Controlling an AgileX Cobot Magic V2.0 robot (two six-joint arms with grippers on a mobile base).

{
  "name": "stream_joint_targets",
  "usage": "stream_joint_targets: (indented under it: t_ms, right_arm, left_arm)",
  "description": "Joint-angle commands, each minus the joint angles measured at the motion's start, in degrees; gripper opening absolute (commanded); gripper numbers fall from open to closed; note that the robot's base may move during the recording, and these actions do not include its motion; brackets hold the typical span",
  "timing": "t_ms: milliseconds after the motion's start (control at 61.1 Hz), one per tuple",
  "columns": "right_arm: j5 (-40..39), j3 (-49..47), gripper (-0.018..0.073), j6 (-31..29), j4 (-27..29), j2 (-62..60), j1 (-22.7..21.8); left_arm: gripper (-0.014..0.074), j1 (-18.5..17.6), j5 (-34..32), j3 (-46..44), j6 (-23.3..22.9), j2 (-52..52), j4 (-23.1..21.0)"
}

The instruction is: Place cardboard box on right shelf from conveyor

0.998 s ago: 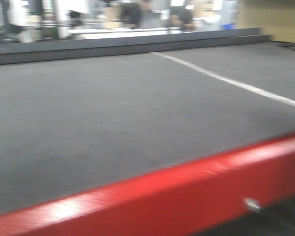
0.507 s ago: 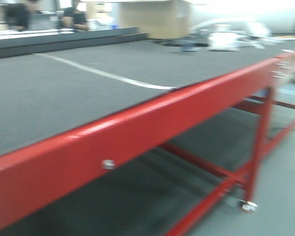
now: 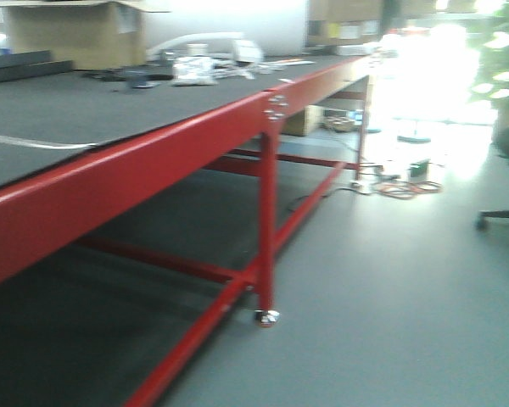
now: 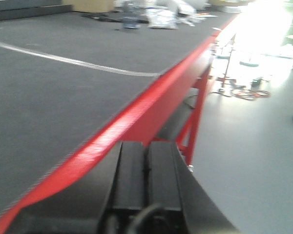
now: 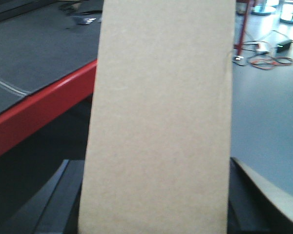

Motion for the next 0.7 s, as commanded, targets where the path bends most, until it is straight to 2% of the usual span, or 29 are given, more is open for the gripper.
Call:
stream_joint_targets:
  t_ms: [0, 180, 393, 687]
  right_arm:
    - [-5.92, -1.68, 0.0140, -0.61, -1.44, 0.44, -0.25]
    - [-5.92, -1.68, 0.0140, -0.61, -1.44, 0.44, -0.25]
    - [-5.92, -1.68, 0.0140, -0.61, -1.44, 0.44, -0.25]
    - [-5.92, -1.68, 0.0140, -0.61, -1.44, 0.44, -0.25]
  left_arm:
    - [-0.0116, 0.03, -4.84, 0.48, 0.01, -0.83, -0.34]
    - [-0.0116, -0.12, -4.84, 0.48, 0.01, -0.83, -0.34]
    - [-0.0116, -3.70, -4.84, 0.48, 0.01, -0.83, -0.34]
    - [-0.0116, -3.31, -4.84, 0.48, 0.01, -0.83, -0.34]
